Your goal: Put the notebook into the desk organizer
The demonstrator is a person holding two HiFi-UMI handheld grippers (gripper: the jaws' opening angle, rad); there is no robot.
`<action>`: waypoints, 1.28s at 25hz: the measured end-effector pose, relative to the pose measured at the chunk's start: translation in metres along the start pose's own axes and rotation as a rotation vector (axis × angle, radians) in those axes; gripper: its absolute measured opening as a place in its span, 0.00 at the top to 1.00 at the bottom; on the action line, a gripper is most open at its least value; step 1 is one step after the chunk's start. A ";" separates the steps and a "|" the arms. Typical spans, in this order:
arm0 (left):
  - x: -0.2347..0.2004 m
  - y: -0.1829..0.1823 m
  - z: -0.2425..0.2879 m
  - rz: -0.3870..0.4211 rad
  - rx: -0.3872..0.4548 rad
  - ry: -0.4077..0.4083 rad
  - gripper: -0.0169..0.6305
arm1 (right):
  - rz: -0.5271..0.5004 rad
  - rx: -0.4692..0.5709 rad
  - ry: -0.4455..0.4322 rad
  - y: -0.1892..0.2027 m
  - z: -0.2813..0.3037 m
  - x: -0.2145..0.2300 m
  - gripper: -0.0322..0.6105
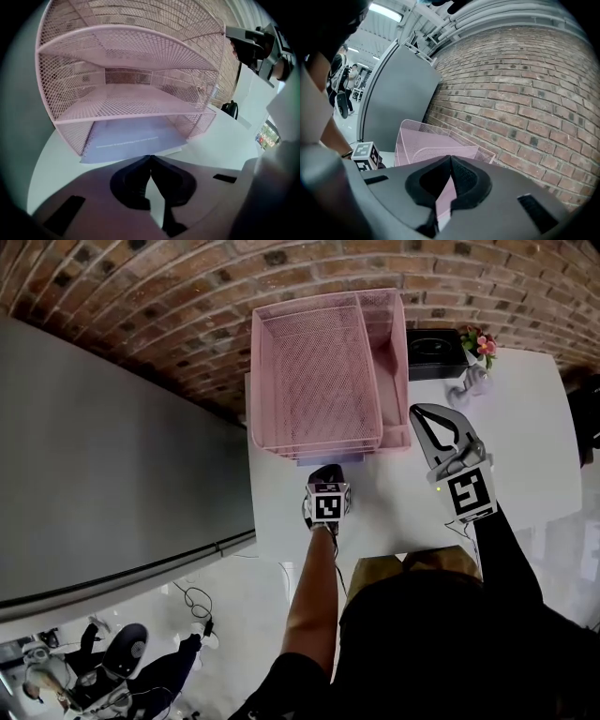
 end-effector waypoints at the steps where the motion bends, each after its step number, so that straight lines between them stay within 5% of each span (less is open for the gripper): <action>1: 0.000 -0.001 0.001 0.003 0.006 0.000 0.95 | 0.002 0.000 -0.001 0.001 0.000 -0.001 0.92; 32: -0.001 -0.032 0.018 0.057 0.063 -0.082 0.95 | -0.010 -0.039 -0.016 0.008 -0.006 -0.004 0.92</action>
Point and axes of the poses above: the fingertips, and each gripper's own axes: z forward along the fingers, x to its right, y out of its underside, the point moved 9 cm from there along -z, backward along the fingers, and after that the axes turned 8 degrees about -y, right-handed, at the moved point
